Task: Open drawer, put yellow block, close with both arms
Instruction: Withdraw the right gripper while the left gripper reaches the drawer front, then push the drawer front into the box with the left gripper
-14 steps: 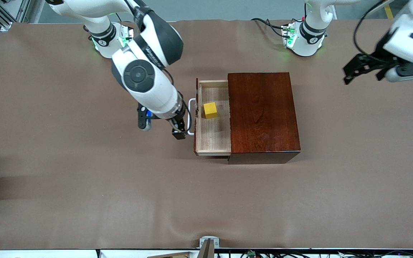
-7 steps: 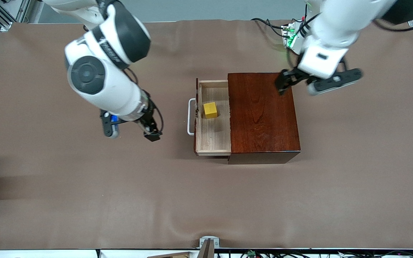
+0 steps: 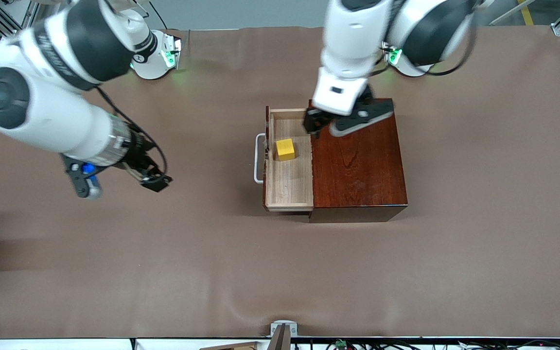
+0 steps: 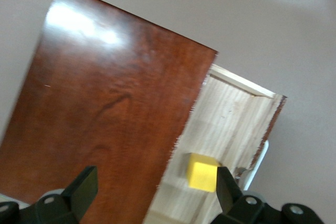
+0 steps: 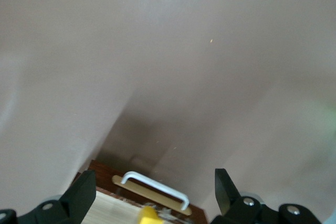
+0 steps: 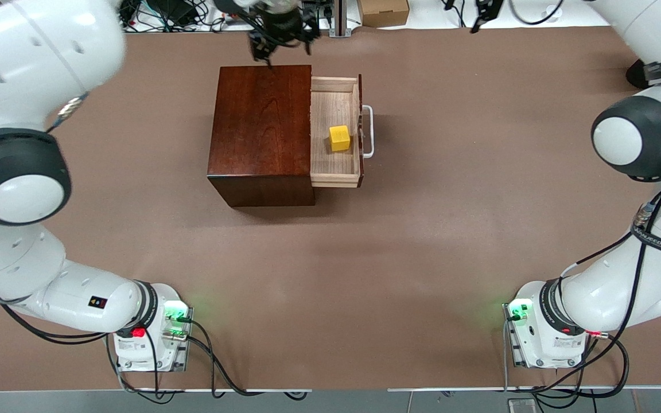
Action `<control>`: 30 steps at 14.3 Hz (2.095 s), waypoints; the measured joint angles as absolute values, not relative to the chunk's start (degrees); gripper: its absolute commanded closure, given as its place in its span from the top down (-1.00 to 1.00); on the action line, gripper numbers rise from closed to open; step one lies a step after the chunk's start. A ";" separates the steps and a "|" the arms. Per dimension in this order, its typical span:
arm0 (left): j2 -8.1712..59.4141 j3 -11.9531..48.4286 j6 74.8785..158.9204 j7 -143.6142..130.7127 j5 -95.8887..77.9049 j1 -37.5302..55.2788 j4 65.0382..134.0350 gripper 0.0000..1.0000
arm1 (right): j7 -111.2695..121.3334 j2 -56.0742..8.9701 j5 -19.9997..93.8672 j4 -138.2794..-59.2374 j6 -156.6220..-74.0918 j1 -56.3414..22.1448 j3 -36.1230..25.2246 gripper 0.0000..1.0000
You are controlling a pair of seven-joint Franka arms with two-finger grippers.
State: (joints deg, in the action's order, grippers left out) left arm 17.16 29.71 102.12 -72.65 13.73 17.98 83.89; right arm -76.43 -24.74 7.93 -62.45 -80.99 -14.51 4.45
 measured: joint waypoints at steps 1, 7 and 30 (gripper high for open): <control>19.74 29.58 102.35 -75.63 15.76 20.48 82.04 1.00 | -73.75 -24.26 7.93 -62.43 -80.18 -13.68 4.46 1.00; 31.90 20.80 110.15 -94.94 21.01 37.26 73.89 1.00 | -47.18 -21.64 7.80 -62.37 -75.89 -9.41 4.45 1.00; 49.04 1.53 128.29 -122.87 20.50 56.85 67.72 1.00 | 3.08 2.92 2.11 -89.87 -82.45 3.10 5.39 1.00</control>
State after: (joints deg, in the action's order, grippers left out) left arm 49.04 1.53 128.29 -122.87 20.50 56.85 67.72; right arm 3.08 2.92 2.11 -89.87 -82.45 3.10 5.39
